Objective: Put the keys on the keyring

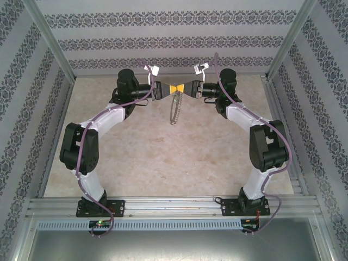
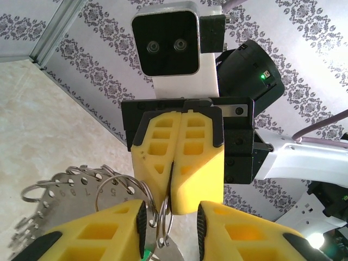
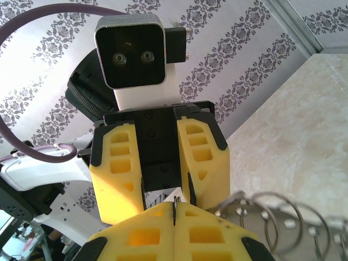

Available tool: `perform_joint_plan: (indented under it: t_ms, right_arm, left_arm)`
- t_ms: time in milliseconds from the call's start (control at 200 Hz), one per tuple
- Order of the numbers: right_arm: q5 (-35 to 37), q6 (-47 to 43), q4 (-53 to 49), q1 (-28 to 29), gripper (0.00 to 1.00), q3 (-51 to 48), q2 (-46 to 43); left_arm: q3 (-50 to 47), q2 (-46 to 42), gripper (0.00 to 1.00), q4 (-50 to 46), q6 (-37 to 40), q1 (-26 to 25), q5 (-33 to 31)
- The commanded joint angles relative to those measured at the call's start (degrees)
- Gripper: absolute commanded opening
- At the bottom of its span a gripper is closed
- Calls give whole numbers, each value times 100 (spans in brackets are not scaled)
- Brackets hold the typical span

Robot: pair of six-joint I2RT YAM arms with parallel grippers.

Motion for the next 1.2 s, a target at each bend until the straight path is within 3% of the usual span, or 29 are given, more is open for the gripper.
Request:
perform_joint_plan:
  t_ms: [0,340,550,650,714,959,1199]
  right_arm:
    - [6,-72,255,9,0,55,-105]
    - [-1,-67,283,19,0,20,-113]
    - [-3,-37,291,25,0,29,-131]
    - [-2,9,333,28,0,20,-161]
    - [51,84,343,-2,0,-4,-220]
    - [498,122,421,-234,29,-631,-1038]
    - [1557,-384,165,-279,36,-1867,-1958]
  left_arm:
    - [-46,35,30,337,-58,-60,172]
    - [-66,79,15,568,-173,-84,156]
    - [-103,85,14,616,-147,-111,138]
    - [-148,95,0,774,-222,-109,65]
    - [-201,96,0,990,-327,-107,33]
    - [-517,-41,0,1896,-663,-113,23]
    - [-902,-283,0,2723,-859,-125,-67]
